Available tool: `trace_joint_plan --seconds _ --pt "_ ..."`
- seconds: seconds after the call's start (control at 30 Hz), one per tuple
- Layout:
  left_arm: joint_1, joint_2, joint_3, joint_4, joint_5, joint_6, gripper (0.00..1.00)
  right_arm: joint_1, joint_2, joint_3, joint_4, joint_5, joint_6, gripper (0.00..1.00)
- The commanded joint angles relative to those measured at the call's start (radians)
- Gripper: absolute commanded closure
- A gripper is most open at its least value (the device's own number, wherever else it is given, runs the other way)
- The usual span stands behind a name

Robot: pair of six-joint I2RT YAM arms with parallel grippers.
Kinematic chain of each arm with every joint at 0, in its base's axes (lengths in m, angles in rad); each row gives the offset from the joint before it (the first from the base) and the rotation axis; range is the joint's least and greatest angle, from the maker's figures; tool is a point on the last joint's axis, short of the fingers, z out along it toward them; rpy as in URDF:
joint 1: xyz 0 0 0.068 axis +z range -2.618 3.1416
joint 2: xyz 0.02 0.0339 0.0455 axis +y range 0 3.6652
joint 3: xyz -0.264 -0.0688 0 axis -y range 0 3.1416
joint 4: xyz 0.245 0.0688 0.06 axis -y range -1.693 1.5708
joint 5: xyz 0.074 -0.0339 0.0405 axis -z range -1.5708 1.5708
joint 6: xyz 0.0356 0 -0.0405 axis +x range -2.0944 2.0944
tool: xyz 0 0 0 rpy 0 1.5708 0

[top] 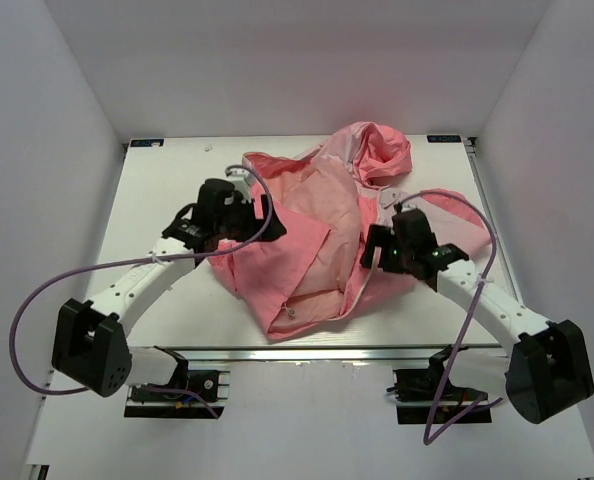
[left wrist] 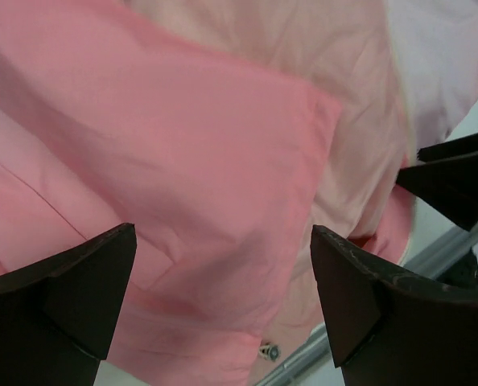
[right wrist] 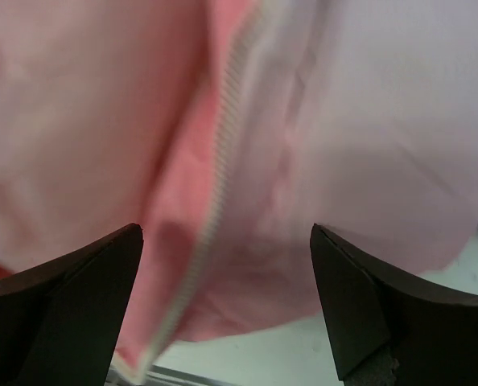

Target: Zip up the jacket

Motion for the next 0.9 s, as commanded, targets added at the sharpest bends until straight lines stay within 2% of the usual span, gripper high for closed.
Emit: trace_joint_plan --seconds 0.0,0.17,0.33,0.4,0.47,0.6,0.63,0.77,0.87 --pt "-0.015 0.038 -0.081 0.078 0.083 -0.053 0.02 -0.007 -0.020 -0.087 0.010 0.053 0.082 0.11" --pt "-0.015 0.179 -0.083 0.118 0.069 -0.047 0.02 -0.050 0.118 -0.100 0.120 0.101 0.075 0.11" --pt "-0.009 0.388 0.031 0.116 0.034 -0.013 0.02 -0.157 0.391 0.023 0.165 0.077 0.037 0.11" --pt "0.002 0.455 0.075 0.124 0.025 0.001 0.02 -0.183 0.495 0.111 0.203 0.072 0.011 0.11" --pt "0.026 0.558 0.182 0.093 0.003 0.022 0.02 -0.214 0.590 0.228 0.207 0.070 -0.011 0.11" --pt "0.068 0.665 0.373 0.021 -0.049 0.059 0.02 -0.243 0.681 0.430 0.171 0.055 -0.077 0.11" --pt "0.073 0.671 0.431 -0.012 -0.053 0.071 0.02 -0.245 0.678 0.457 0.138 0.063 -0.120 0.11" --pt "0.066 0.604 0.493 -0.068 -0.075 0.146 0.02 -0.243 0.573 0.486 0.044 0.078 -0.178 0.11" --pt "0.033 0.538 0.503 -0.099 -0.104 0.188 0.02 -0.243 0.413 0.436 0.030 0.107 -0.203 0.11"
